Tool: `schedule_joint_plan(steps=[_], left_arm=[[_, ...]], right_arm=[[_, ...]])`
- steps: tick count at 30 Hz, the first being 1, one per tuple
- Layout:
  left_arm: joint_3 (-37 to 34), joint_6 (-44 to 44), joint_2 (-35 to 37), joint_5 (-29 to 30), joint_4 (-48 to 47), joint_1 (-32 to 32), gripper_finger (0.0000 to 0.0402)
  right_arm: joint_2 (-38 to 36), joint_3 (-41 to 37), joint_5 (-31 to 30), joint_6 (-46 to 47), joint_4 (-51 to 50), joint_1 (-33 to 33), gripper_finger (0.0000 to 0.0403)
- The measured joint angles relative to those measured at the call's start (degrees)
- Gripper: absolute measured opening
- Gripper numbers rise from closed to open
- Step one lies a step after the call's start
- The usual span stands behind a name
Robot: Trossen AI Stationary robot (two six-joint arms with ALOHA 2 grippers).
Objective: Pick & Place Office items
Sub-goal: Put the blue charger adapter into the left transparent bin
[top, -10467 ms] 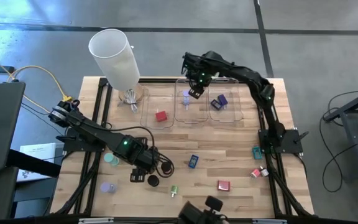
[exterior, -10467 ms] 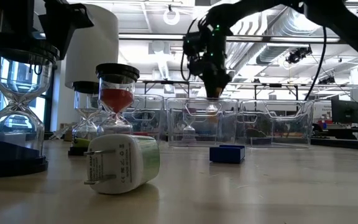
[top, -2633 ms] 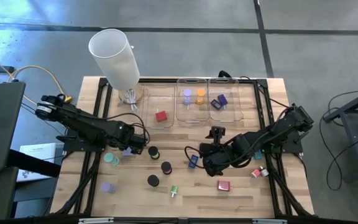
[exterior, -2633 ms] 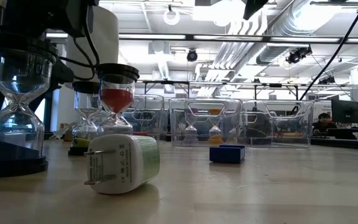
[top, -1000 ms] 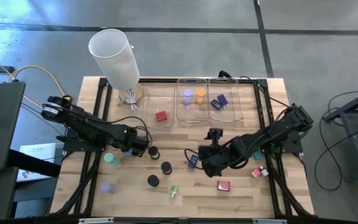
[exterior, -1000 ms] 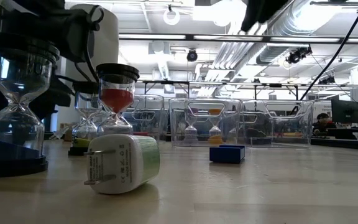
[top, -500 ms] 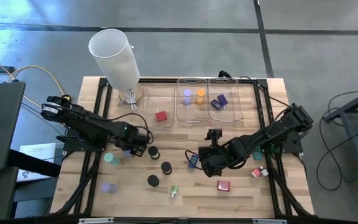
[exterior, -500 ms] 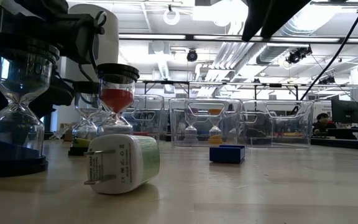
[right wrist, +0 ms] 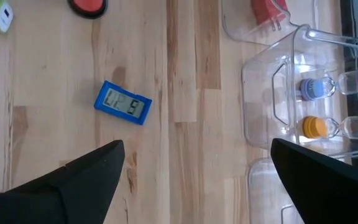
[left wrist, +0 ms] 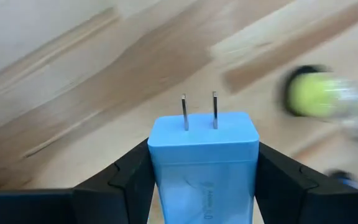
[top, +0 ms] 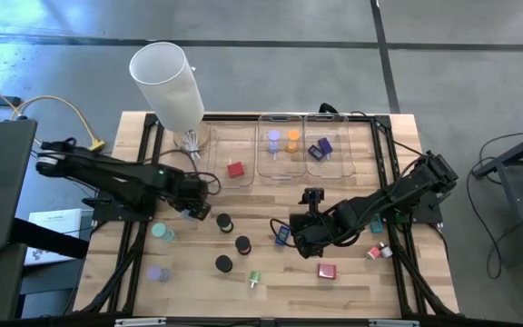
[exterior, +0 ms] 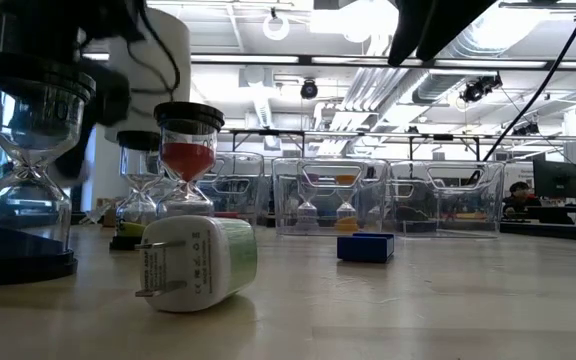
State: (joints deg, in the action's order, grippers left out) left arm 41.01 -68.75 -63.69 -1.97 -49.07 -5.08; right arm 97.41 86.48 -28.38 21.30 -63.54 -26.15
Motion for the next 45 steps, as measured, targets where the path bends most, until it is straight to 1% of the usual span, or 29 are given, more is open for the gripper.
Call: schedule_joint_plan(steps=[3, 7, 9, 13, 17, 23, 26, 29, 32, 38, 42, 45], left_arm=[[1.84, 0.71, 4.91, 0.7, 0.19, -0.08, 0.0204], [4.78, 5.59, 10.57, 2.4, 2.28, -0.62, 0.0204], [6.39, 7.81, 12.56, 3.76, 3.46, 0.14, 0.0204], [9.99, 14.45, 13.58, 5.87, 8.12, 2.4, 0.0204], [12.03, 21.55, 11.77, 6.56, 14.24, 5.17, 0.0204], [17.13, 29.27, 5.48, 4.79, 14.56, 13.37, 0.0204], [20.46, 32.95, -0.13, 0.94, 14.24, 17.67, 0.0204], [25.13, 37.17, -6.36, -2.2, 11.86, 20.95, 0.0204], [31.01, 41.52, -12.49, -1.72, 6.46, 23.2, 0.0204], [40.51, 48.02, -22.98, 2.62, -3.18, 26.11, 0.0204], [44.51, 51.47, -28.77, 2.88, -8.2, 28.45, 0.0204], [45.13, 52.02, -31.8, 3.03, -8.97, 30.64, 0.0204]], right_arm=[[0.0, 0.0, -0.04, 1.12, -0.01, -0.41, 0.0395], [0.0, 0.0, -0.02, 1.38, -0.01, -1.55, 0.0395], [0.0, 0.0, -0.02, 1.38, 0.0, -2.21, 0.0395], [0.0, 0.0, -0.18, 2.23, 0.17, -3.56, 0.0395], [0.0, 0.0, -0.2, 3.5, 0.21, -4.6, 0.0395], [0.0, 0.0, -0.22, 5.53, 0.33, -5.82, 0.0395], [0.02, 0.0, -0.21, 6.83, 0.34, -6.23, 0.0395], [0.02, 0.0, -0.22, 7.95, 0.34, -6.56, 0.0395], [0.02, 0.0, -0.22, 9.36, 0.34, -6.89, 0.0395], [0.02, 0.0, -0.22, 11.75, 0.31, -8.19, 0.0395], [0.02, 0.0, -0.42, 11.92, 0.32, -9.29, 0.0395], [0.04, 0.0, -2.78, 11.94, 0.35, -10.08, 0.0395]])
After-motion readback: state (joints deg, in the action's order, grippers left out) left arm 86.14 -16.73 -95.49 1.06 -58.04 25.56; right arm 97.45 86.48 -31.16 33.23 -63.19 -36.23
